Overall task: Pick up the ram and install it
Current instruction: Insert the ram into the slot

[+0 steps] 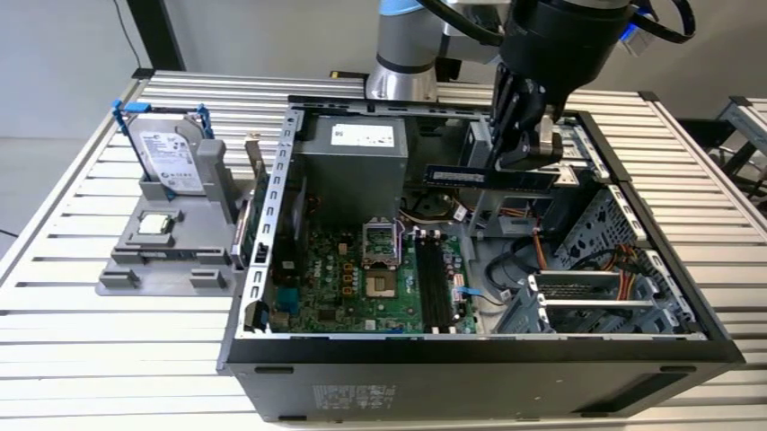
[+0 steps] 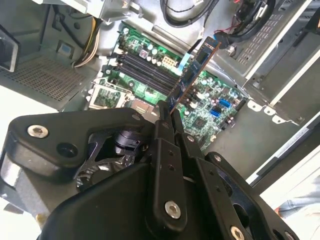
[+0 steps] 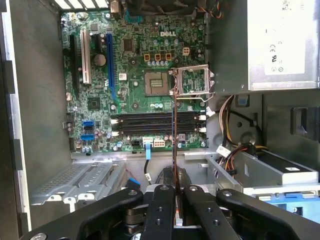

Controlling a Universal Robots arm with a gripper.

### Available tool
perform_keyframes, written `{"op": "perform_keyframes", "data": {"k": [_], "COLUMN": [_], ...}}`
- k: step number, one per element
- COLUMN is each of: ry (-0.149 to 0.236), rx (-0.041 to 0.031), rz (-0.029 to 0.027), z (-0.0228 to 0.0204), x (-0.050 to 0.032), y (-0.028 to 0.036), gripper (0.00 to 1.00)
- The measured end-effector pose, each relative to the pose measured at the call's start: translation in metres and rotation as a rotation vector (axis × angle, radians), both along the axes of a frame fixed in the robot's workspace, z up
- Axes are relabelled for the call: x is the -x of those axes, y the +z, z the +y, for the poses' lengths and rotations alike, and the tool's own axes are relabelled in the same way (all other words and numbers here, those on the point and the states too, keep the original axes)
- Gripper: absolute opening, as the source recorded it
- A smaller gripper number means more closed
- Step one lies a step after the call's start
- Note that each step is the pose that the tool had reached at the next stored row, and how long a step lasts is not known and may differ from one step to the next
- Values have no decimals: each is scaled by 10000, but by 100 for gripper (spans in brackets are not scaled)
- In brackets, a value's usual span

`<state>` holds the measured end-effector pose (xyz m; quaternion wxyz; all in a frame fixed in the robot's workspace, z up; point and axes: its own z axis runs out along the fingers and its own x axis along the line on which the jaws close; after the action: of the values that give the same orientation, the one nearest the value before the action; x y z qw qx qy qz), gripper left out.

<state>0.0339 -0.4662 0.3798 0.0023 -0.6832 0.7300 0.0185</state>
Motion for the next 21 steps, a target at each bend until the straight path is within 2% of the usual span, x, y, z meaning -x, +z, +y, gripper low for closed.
{"op": "perform_keyframes", "data": {"k": [13,21], "ry": [-13,-631], "rx": [3,3], "rz": [0,0], "z": [0,0], "x": [-1,-2], "y": [0,0], "gripper": [0,0]}}
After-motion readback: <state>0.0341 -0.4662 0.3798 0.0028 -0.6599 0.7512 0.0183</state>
